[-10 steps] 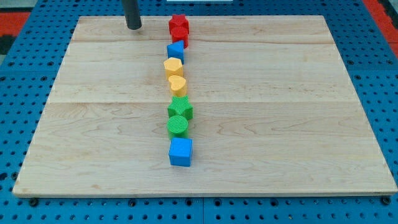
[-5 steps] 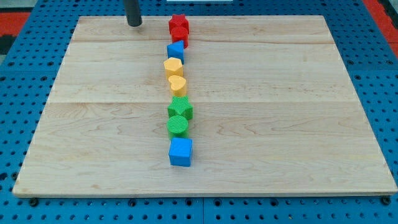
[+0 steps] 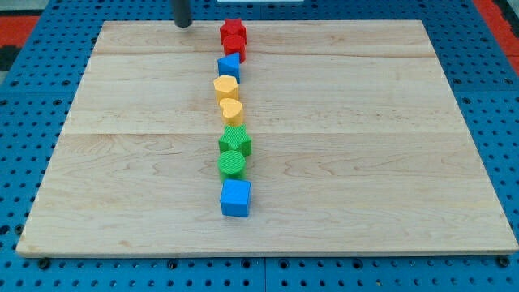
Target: Push the red star to the right side of the red circle
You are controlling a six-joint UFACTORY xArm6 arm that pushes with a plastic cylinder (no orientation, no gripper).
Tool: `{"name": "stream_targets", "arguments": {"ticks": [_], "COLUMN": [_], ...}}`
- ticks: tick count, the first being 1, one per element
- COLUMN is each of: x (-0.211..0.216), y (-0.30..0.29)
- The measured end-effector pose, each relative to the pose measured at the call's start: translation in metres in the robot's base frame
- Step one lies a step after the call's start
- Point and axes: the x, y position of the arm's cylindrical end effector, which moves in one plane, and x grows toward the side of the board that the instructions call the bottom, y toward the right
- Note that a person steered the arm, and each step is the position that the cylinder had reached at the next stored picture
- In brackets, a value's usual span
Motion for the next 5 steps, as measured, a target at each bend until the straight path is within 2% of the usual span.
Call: {"name": "stream_targets", "arguments": {"ticks": [1, 3, 4, 5], "x": [0.003, 0.041, 0.037, 0.038], "y": [0.066, 0.088, 0.123, 0.182]}}
